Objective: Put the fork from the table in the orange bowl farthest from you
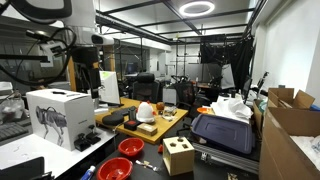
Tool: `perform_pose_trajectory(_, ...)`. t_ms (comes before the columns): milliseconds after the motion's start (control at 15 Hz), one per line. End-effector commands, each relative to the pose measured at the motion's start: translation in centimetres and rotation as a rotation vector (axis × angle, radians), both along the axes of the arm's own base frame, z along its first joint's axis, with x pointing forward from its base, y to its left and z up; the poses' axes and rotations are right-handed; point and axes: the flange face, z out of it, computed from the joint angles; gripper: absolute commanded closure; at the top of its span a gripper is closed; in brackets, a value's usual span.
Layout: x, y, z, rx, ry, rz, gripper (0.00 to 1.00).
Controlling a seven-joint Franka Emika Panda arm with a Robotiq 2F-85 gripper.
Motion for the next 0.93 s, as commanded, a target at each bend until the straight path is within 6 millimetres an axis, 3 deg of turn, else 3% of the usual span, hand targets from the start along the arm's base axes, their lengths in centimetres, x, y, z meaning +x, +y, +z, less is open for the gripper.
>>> perform_pose_trajectory(0, 4.0, 1.6, -1.8, -0.02, 0.029, 0.057, 0.0)
perform_pose_trajectory(267, 7.6, 3.1, -4.6, -0.043, 0.053, 0.079, 0.0)
perform_pose_trajectory(867, 14.6, 6.1, -13.1, -0.082, 0.082, 0.106, 0.0)
